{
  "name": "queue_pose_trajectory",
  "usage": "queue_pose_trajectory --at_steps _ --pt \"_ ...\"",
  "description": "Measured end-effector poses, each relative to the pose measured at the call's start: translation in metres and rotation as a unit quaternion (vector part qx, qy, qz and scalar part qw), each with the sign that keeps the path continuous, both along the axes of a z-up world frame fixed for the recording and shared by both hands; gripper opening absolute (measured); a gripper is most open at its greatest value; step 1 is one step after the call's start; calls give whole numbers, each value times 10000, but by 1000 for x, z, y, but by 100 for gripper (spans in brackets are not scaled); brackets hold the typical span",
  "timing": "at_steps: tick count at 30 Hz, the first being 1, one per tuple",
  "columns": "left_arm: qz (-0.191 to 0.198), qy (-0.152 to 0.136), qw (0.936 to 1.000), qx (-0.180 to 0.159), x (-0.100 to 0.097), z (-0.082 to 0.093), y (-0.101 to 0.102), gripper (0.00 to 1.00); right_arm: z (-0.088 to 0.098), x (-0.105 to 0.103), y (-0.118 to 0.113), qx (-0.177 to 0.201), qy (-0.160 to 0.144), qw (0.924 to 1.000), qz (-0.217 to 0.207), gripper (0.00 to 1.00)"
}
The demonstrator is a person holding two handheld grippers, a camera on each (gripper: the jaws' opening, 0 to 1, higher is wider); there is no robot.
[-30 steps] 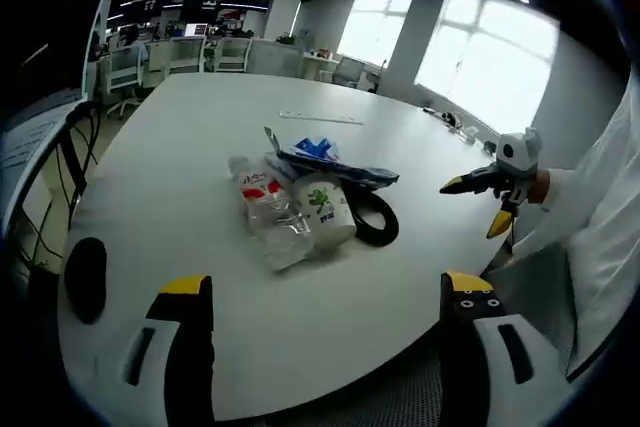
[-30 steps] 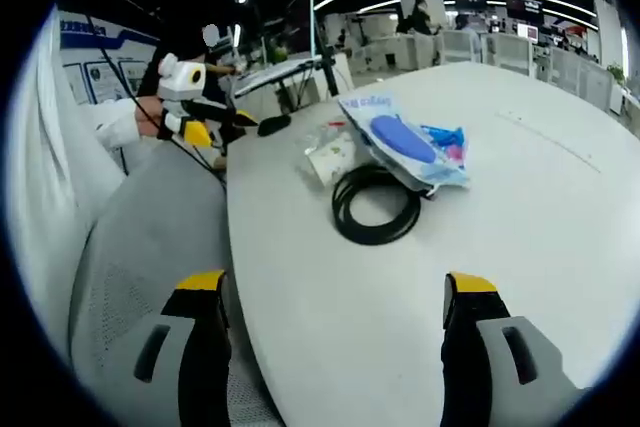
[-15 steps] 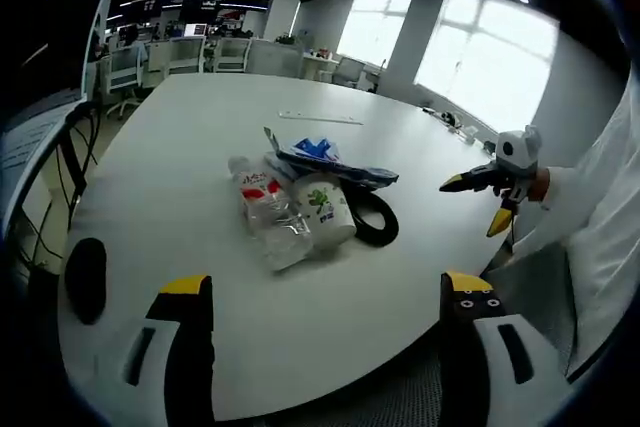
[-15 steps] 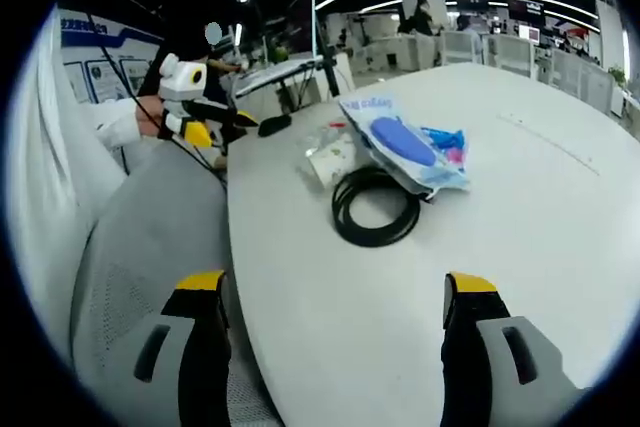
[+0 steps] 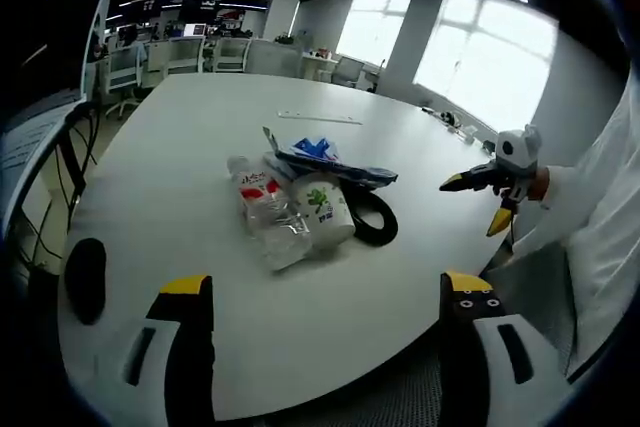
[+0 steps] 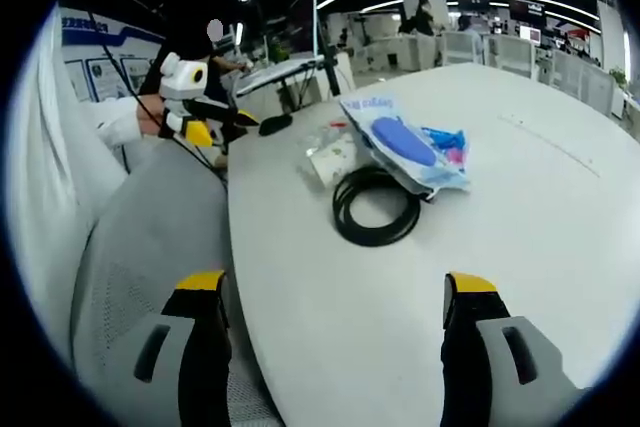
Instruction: Arrange the tabletop items into an orderly group along one side of the table until the central work area is clear of visible clutter.
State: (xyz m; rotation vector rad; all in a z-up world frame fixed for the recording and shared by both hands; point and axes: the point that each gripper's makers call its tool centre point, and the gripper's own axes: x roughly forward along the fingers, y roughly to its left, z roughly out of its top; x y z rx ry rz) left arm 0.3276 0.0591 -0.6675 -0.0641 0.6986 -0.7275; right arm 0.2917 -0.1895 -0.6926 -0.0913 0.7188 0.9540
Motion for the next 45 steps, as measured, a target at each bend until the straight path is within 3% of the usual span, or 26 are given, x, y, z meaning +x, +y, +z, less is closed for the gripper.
queue_pose_trajectory --at_steps 45 --pt "41 6 10000 23 0 -1 2 96 -1 0 3 63 21 10000 -8 87"
